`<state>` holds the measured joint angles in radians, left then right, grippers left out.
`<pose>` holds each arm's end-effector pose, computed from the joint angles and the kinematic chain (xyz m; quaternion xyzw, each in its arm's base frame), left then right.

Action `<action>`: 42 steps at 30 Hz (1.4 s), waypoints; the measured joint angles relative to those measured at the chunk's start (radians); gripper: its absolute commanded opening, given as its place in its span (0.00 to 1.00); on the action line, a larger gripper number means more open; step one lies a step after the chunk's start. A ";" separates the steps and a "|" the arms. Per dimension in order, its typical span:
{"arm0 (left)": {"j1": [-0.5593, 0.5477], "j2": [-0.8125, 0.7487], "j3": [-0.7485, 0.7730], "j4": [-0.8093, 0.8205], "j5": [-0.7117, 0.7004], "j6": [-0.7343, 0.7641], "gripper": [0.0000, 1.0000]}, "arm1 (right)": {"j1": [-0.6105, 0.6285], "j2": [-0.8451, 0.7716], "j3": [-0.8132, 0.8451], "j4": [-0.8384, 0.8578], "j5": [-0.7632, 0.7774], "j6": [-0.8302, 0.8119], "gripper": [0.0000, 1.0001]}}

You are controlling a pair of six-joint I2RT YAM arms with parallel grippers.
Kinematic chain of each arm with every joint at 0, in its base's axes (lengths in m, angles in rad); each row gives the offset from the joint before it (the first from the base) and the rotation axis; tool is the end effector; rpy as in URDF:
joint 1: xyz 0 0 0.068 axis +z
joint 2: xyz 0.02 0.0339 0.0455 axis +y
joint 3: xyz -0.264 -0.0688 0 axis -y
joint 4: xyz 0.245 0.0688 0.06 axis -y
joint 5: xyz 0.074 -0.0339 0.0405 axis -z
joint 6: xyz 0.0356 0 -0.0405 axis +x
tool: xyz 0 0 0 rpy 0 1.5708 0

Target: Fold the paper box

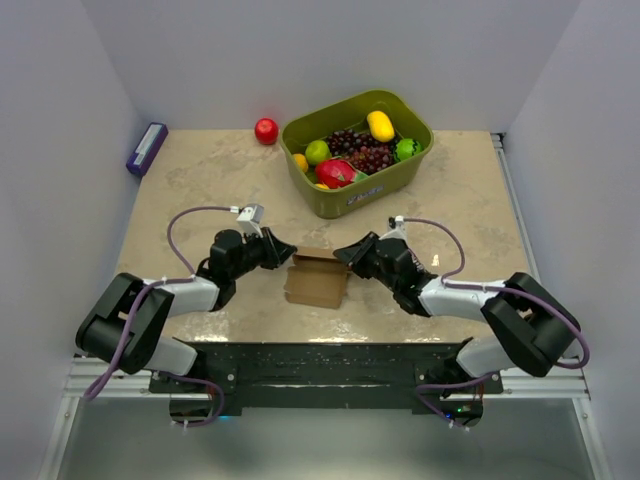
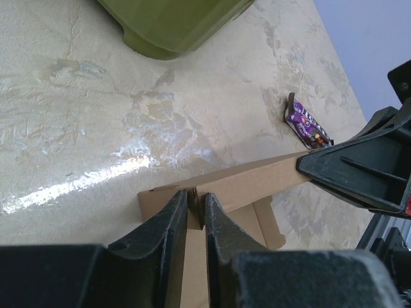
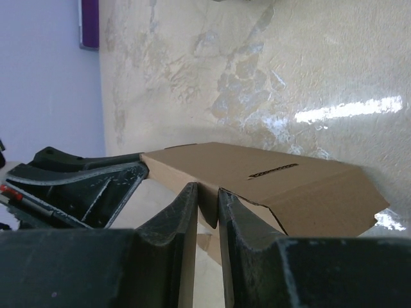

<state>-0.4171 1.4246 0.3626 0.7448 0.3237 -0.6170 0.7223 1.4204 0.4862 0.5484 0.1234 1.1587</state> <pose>0.2292 -0.1139 0.1563 0.0143 0.8048 -0.3996 0.4387 0.2097 0.1789 0.1720 0.2128 0.8009 0.4201 0.3698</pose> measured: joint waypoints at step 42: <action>-0.031 -0.210 -0.016 -0.208 -0.087 0.064 0.66 | -0.005 -0.062 -0.089 0.111 0.016 -0.006 0.68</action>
<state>-0.4484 1.2148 0.3470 0.5373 0.2363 -0.5529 0.7177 1.3586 0.3969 0.6594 0.1390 1.1526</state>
